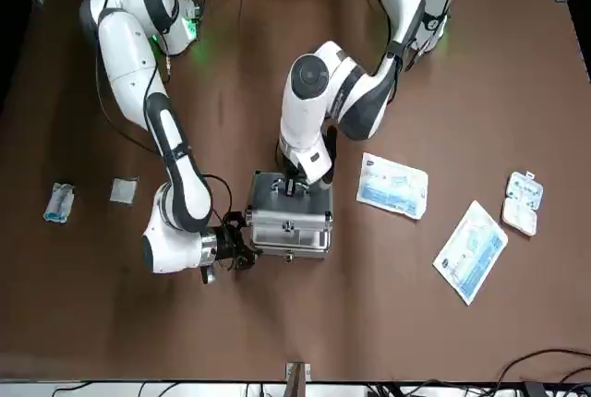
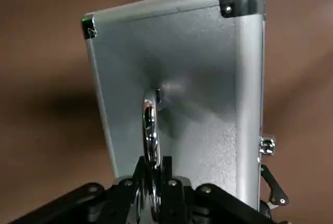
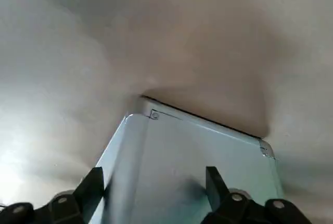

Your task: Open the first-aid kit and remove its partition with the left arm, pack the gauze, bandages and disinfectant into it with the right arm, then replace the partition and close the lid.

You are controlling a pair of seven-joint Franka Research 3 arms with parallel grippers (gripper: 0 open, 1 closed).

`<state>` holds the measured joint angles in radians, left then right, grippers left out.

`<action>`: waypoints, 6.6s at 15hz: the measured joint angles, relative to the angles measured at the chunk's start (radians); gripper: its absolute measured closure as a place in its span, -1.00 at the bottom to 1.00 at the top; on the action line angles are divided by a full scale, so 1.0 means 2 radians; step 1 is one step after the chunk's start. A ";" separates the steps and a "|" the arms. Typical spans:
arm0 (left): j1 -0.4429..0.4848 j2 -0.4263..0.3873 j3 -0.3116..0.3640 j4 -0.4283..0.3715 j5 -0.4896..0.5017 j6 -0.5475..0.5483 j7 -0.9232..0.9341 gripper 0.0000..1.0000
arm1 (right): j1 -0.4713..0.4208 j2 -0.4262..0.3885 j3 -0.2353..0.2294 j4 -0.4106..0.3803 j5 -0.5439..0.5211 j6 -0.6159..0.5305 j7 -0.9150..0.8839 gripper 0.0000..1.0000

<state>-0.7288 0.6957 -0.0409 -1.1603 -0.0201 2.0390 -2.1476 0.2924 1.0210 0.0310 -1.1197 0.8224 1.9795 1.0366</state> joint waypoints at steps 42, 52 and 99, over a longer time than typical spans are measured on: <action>-0.002 -0.034 -0.043 -0.039 -0.001 -0.098 -0.005 0.07 | 0.000 0.002 0.000 0.000 0.000 -0.002 -0.002 -0.71; -0.010 -0.035 -0.049 -0.058 -0.001 -0.098 -0.008 -0.24 | 0.000 0.002 0.000 0.000 0.000 -0.002 -0.002 -0.71; 0.120 -0.194 -0.055 -0.076 0.000 -0.218 0.256 -1.00 | 0.001 0.004 0.001 0.001 0.000 -0.005 -0.002 -0.96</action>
<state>-0.4881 0.3074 -0.1512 -1.3115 -0.0196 1.6038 -1.6361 0.2950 1.0285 0.0334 -1.1186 0.8232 1.9694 1.0326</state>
